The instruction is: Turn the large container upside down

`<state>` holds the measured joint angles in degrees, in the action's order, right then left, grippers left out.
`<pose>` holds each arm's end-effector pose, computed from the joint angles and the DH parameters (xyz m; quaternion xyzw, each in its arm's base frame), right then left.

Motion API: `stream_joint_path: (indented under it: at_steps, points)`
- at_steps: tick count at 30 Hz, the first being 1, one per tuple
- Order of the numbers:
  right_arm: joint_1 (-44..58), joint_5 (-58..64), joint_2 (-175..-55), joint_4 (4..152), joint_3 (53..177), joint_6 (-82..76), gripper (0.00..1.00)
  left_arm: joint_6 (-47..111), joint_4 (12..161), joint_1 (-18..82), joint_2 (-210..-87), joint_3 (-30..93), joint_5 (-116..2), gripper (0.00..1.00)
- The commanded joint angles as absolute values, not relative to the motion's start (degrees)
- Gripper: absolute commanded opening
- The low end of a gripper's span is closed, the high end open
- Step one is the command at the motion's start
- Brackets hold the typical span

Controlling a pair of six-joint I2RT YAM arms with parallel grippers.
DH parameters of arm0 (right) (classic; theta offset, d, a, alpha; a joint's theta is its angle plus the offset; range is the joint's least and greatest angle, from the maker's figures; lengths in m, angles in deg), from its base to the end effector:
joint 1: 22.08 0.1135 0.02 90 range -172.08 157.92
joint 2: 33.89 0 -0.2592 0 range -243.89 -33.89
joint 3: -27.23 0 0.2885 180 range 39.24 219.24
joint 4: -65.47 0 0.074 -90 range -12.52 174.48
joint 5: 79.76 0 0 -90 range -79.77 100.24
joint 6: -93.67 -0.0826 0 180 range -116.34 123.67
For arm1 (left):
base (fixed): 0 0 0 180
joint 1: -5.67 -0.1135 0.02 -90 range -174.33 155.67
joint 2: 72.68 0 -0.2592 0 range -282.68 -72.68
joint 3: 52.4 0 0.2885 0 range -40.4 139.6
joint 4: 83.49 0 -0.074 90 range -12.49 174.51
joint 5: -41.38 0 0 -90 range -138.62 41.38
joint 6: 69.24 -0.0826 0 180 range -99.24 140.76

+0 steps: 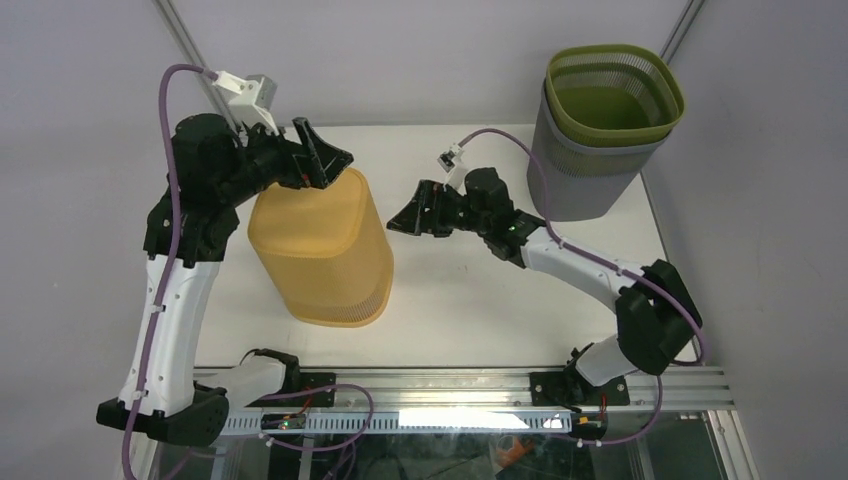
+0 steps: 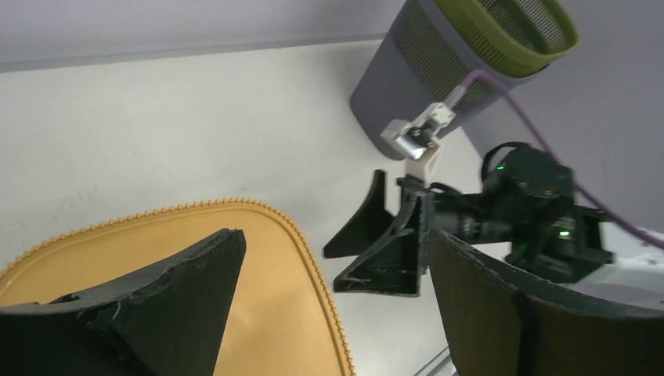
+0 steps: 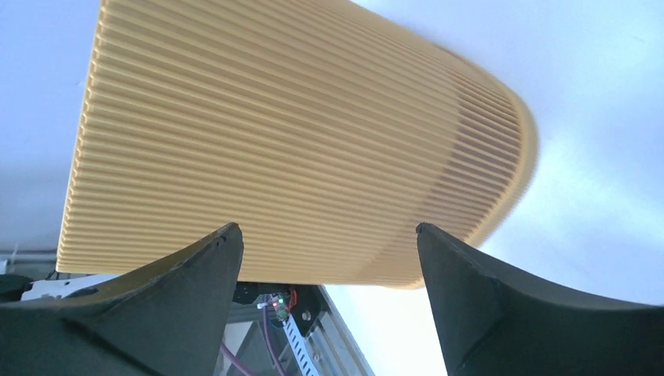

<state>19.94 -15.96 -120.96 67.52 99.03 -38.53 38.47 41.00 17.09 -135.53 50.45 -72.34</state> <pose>0.2924 0.3126 0.2523 -0.1331 0.7848 0.5225 0.3057 0.2550 -0.0854 0.4896 0.0815 0.7847 -0.3073 0.5321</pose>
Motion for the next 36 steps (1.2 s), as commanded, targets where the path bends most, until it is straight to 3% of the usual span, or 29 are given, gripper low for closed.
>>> stream_joint_path:
  at_steps: [1, 10, 14, 27, 36]
  points:
    - [18.33, -3.33, -110.29, 76.71, 97.27, -38.29, 0.86, 33.66, 33.73, 25.81, -137.79, 54.28, -54.23, 0.86]
    - [14.69, 8.93, -96.74, 87.91, 92.55, -36.84, 0.86, 39.49, 25.58, 53.32, -146.53, 59.78, -14.55, 0.58]
    - [14.01, 9.46, -95.12, 88.56, 91.82, -36.68, 0.87, 44.12, 22.87, 56.95, -149.25, 59.44, -9.51, 0.51]
    - [13.88, 6.01, -97.75, 87.40, 92.73, -36.68, 0.87, 51.44, 20.20, 59.42, -149.22, 52.86, -0.47, 0.48]
    - [13.88, 4.52, -98.38, 86.44, 92.47, -37.15, 0.87, 46.27, 32.33, 55.69, -149.07, 45.76, 1.53, 0.26]
